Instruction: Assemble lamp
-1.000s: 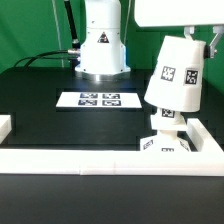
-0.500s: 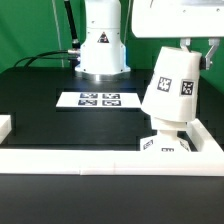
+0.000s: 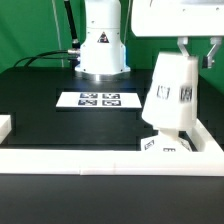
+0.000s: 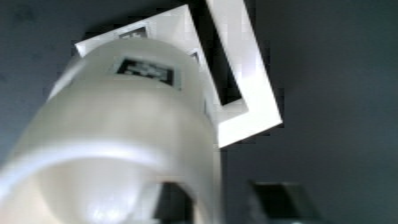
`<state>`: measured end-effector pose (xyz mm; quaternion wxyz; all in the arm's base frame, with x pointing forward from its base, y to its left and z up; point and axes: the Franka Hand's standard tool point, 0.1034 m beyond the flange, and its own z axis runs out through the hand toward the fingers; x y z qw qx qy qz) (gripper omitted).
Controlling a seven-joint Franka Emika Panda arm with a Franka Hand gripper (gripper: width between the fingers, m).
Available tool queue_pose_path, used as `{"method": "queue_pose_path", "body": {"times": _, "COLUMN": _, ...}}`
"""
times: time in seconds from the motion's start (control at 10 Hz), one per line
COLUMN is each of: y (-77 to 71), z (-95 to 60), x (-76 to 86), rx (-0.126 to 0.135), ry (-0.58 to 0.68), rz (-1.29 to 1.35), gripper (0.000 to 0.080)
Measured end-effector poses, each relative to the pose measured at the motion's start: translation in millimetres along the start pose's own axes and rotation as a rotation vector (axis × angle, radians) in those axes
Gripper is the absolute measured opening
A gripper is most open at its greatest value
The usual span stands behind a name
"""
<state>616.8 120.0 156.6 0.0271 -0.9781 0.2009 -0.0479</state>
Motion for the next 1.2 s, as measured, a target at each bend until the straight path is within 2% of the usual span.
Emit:
{"method": "queue_pose_path", "body": {"times": 0.1, "y": -0.5, "z": -2.3, "x": 0.5, "rx": 0.003, "ry": 0.002, "rz": 0.000, "gripper": 0.0279}}
{"method": "queue_pose_path", "body": {"times": 0.3, "y": -1.8, "z": -7.4, "x": 1.6, "rx": 0.008, "ry": 0.007, "rz": 0.000, "gripper": 0.0568}}
{"method": "queue_pose_path", "body": {"times": 0.4, "y": -2.3, "z": -10.8, "x": 1.8, "rx": 0.011, "ry": 0.008, "rz": 0.001, "gripper": 0.0658}}
{"method": "queue_pose_path", "body": {"times": 0.7, "y": -6.9, "z": -18.6, "x": -10.8, "rx": 0.010, "ry": -0.010, "rz": 0.082, "gripper": 0.0691}}
{"method": "queue_pose_path", "body": {"times": 1.2, "y": -6.2, "z": -16.4, "x": -10.4, "rx": 0.008, "ry": -0.010, "rz": 0.072, "gripper": 0.0698}}
